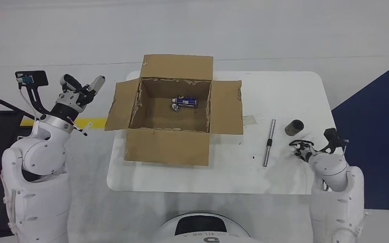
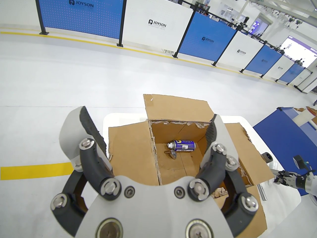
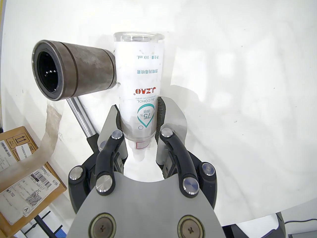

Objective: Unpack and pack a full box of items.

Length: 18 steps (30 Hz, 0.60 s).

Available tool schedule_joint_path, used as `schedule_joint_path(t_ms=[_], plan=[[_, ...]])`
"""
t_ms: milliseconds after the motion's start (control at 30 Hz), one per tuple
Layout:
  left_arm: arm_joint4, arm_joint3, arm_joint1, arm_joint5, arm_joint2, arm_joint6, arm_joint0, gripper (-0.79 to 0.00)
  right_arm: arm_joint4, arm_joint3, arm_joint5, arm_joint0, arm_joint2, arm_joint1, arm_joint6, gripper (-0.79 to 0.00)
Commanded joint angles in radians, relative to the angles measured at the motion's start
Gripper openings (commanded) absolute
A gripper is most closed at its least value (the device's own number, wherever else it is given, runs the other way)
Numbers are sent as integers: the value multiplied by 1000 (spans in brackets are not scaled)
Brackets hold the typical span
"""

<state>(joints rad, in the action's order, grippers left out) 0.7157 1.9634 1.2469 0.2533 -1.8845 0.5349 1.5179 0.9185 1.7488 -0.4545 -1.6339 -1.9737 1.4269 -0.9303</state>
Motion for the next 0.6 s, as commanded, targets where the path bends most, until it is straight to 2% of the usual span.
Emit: schedule_joint_path(t_ms=[0,167,200,233,300,367,567], plan=[[0,0,0,0,0,0,0,0,-2,-2,8,-1,-1,-3,-19,-785],[0,0,0,0,0,0,0,0,-7,11,21,-13,2,-10,-61,-785],[0,0,0,0,0,0,0,0,-6,10,19,-14,3,-11,-69,-757],[0,0,0,0,0,0,0,0,-5,11,15,-13,4,-13,-75,-686],[0,0,0,0,0,0,0,0,-4,10,11,-12,8,-15,-80,-600],[0,0,0,0,0,0,0,0,-1,11,8,-9,15,-17,-86,-536],[0,0,0,0,0,0,0,0,12,13,11,-3,34,-24,-107,-406]])
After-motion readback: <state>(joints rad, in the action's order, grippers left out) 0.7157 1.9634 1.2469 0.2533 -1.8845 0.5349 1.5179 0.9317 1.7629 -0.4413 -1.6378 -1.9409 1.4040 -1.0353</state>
